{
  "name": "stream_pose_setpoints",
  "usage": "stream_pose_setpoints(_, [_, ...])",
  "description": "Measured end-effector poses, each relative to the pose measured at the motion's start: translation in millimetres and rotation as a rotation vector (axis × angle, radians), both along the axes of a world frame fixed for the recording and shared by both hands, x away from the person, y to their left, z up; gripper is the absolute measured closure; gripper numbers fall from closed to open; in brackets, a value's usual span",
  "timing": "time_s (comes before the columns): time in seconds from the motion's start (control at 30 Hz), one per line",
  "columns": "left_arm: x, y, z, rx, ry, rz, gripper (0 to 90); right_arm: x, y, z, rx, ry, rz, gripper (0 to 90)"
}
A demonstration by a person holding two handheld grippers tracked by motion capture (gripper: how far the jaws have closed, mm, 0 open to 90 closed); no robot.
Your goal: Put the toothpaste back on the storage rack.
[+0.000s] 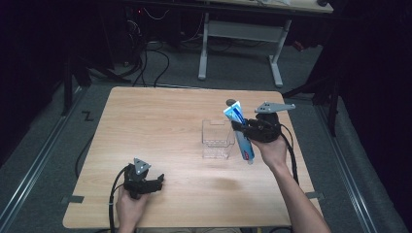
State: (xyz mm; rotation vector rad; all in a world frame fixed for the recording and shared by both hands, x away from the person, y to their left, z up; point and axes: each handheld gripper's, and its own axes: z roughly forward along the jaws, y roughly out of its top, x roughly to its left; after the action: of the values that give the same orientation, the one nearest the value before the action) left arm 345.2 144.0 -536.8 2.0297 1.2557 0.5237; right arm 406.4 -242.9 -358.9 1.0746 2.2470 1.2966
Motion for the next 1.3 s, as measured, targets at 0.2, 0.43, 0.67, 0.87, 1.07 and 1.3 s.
stream_pose_setpoints(0.2, [0.0, -0.1, -0.1, 0.0, -0.001, -0.002, 14.9, 3.8, 6.2, 4.0, -0.001, -0.007, -0.004, 72.0])
stream_pose_setpoints(0.43, [0.0, -0.1, 0.0, 0.0, 0.0, -0.005, 14.9, 9.9, 12.6, 7.2, 0.001, -0.016, -0.011, 72.0])
stream_pose_setpoints(0.67, [0.2, -0.5, 0.0, 0.001, 0.001, -0.007, 14.8, 16.7, 19.7, 10.8, 0.005, -0.025, -0.015, 72.0])
stream_pose_setpoints(0.87, [0.5, -0.8, -0.1, 0.001, -0.001, -0.006, 14.8, 22.3, 25.4, 12.3, 0.013, -0.033, -0.023, 72.0])
stream_pose_setpoints(1.07, [0.5, -0.8, -0.1, 0.001, -0.001, -0.006, 14.8, 28.0, 29.5, 14.7, 0.028, -0.036, -0.028, 72.0])
stream_pose_setpoints(1.3, [0.4, -0.8, -0.1, 0.001, -0.001, -0.007, 14.8, 32.1, 34.1, 18.4, 0.039, -0.04, -0.026, 72.1])
